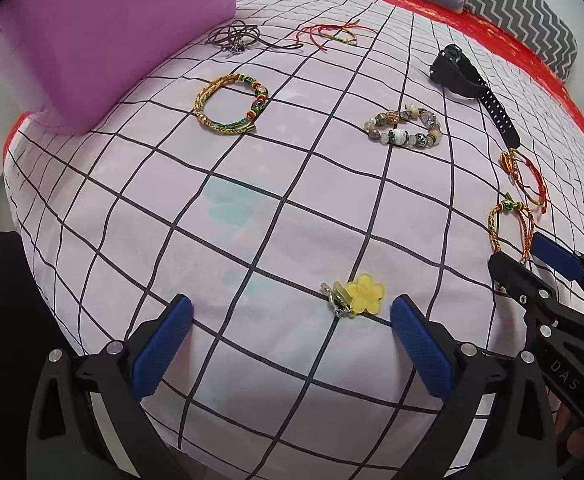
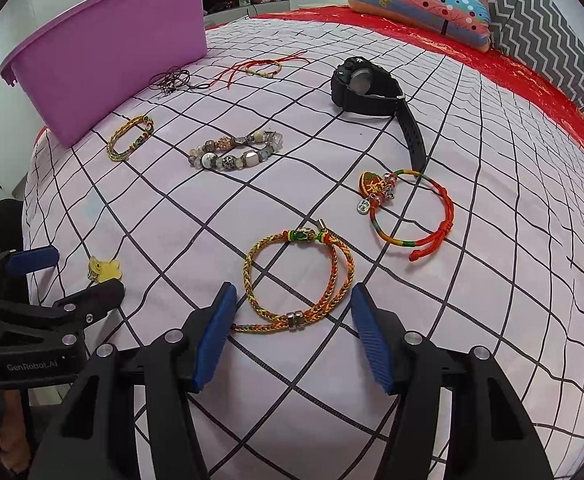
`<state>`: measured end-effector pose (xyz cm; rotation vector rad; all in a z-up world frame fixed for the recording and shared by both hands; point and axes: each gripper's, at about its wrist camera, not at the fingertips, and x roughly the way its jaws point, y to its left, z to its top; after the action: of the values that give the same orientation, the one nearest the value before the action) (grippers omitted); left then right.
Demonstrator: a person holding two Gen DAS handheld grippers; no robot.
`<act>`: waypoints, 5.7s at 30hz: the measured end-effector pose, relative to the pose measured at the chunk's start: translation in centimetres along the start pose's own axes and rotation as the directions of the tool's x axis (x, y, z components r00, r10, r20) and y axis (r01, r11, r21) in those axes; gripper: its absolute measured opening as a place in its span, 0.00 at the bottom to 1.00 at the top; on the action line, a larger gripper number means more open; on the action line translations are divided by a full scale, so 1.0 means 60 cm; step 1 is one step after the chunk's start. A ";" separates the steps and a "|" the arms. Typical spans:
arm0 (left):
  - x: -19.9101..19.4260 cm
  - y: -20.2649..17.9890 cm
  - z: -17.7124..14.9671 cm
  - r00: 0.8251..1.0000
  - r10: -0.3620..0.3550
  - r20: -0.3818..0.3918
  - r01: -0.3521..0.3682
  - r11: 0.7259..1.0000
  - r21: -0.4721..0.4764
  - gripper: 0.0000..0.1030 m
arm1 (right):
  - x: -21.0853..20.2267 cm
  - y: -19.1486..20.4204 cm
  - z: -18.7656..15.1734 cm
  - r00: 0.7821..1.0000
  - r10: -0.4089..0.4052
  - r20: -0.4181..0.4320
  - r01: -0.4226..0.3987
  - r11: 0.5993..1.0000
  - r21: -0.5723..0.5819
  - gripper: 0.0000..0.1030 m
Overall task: Organize jewelry
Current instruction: 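Grasp the yellow braided bracelet with right gripper while left gripper approaches yellow flower charm, then grasp the yellow flower charm with left gripper while right gripper lifts the bracelet, then carry the charm and bracelet in both grippers over the purple tub, then open both grippers to drop the charm and bracelet into the tub, then withdraw both grippers from the tub toward the jewelry on the bed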
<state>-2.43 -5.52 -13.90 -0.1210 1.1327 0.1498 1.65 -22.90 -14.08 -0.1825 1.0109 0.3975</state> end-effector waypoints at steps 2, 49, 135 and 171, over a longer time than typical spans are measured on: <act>0.001 0.001 0.000 1.000 -0.005 0.004 0.005 1.000 0.002 0.94 | 0.001 0.002 -0.001 1.000 -0.009 0.001 0.009 1.000 -0.005 0.55; -0.117 0.041 0.070 0.970 -0.232 0.075 0.207 0.947 0.247 0.17 | -0.112 0.031 0.004 0.993 -0.059 0.104 0.023 0.948 0.316 0.06; -0.138 0.495 0.458 0.988 -0.016 0.151 0.025 0.998 -0.053 0.92 | -0.050 0.435 0.532 0.968 0.193 0.162 -0.202 0.978 0.042 0.35; -0.243 0.358 0.300 0.976 -0.083 0.200 0.076 0.996 0.044 0.92 | -0.142 0.313 0.318 0.964 0.165 0.208 -0.210 0.954 0.213 0.42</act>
<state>3.67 17.89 6.45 -0.1159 0.9262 0.0682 5.05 -1.50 3.79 0.1638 0.8819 0.4565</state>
